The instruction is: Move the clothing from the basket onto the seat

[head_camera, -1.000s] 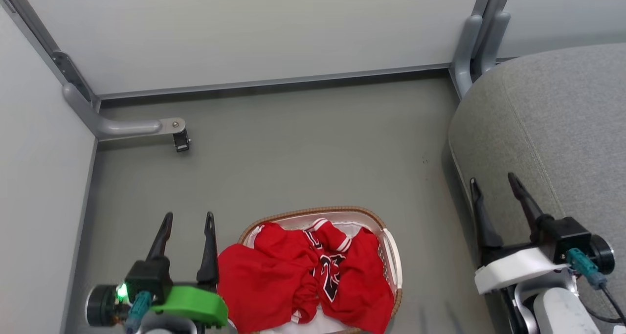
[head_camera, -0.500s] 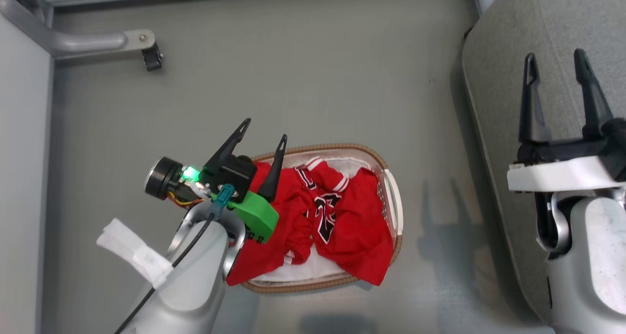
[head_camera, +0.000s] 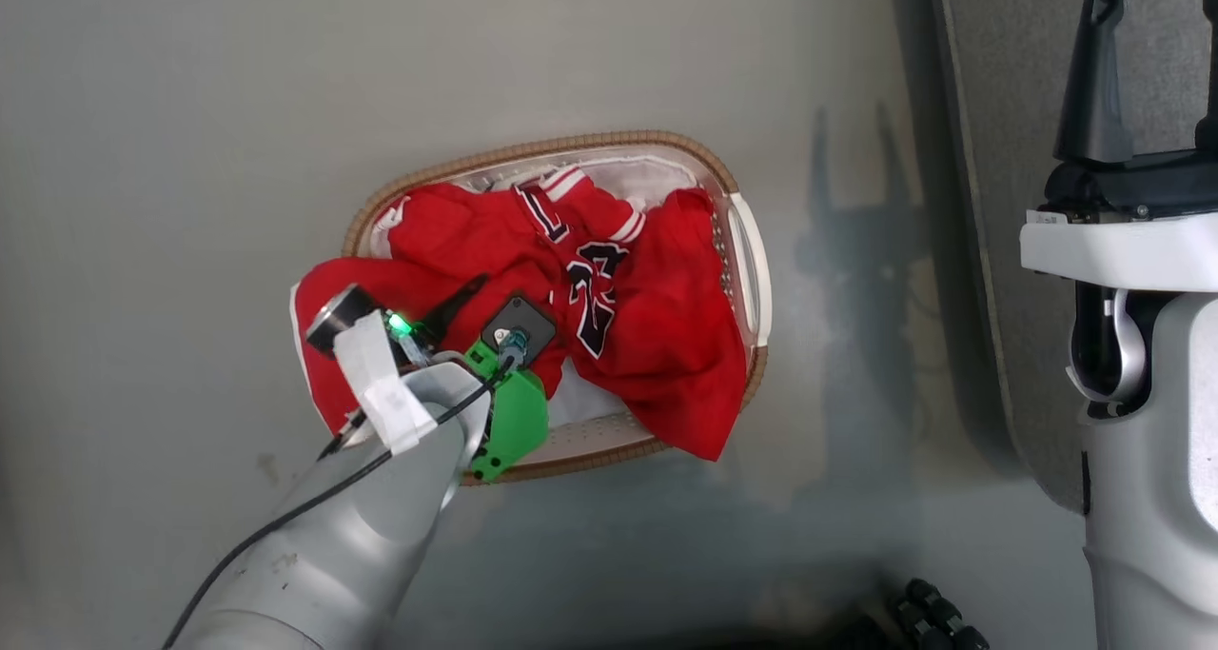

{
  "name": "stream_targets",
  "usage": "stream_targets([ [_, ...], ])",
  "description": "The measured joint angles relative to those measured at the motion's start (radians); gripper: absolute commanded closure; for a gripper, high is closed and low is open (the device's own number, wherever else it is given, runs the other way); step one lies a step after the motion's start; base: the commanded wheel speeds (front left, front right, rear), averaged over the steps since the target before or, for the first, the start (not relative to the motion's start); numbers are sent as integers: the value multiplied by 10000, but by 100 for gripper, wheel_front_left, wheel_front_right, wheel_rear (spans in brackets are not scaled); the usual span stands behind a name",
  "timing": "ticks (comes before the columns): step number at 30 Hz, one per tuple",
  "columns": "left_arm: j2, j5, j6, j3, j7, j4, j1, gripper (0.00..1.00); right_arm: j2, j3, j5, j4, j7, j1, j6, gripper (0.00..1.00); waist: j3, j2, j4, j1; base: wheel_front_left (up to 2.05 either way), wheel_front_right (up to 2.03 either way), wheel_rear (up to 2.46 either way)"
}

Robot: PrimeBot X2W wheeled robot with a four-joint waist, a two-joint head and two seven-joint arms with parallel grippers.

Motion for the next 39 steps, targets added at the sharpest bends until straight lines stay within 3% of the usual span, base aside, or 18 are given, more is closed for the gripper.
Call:
stream_targets([
  [6,2,374,788,-299,575,1221,-769,0,0,178,274,-25,0,-169,0,0,888,0,-311,0,0,0,0],
  [17,4,224,1039,-640,1908,2034,-1054,0,2,391,472,-33,0,-199,0,0,1406,0,-790,0,0,0,0],
  [18,2,165,1035,-656,1994,2034,-1054,17,0,399,483,-31,0,-203,0,0,1412,0,-804,-1,0,0,0],
  [20,4,92,1032,-690,2059,2011,-1053,93,2,412,497,-21,0,-210,0,0,1404,0,-809,0,0,0,0],
  [21,4,27,1012,-696,2065,1965,-1051,100,2,420,502,-13,0,-211,0,0,1389,0,-807,0,0,0,0],
  [28,6,-445,903,-897,1766,1315,-803,100,2,426,514,182,0,-180,0,0,1078,0,-738,-1,0,0,0],
  [39,12,-1824,685,-596,-92,63,-162,100,6,343,290,746,0,415,0,0,-86,0,-404,-1,0,0,0],
])
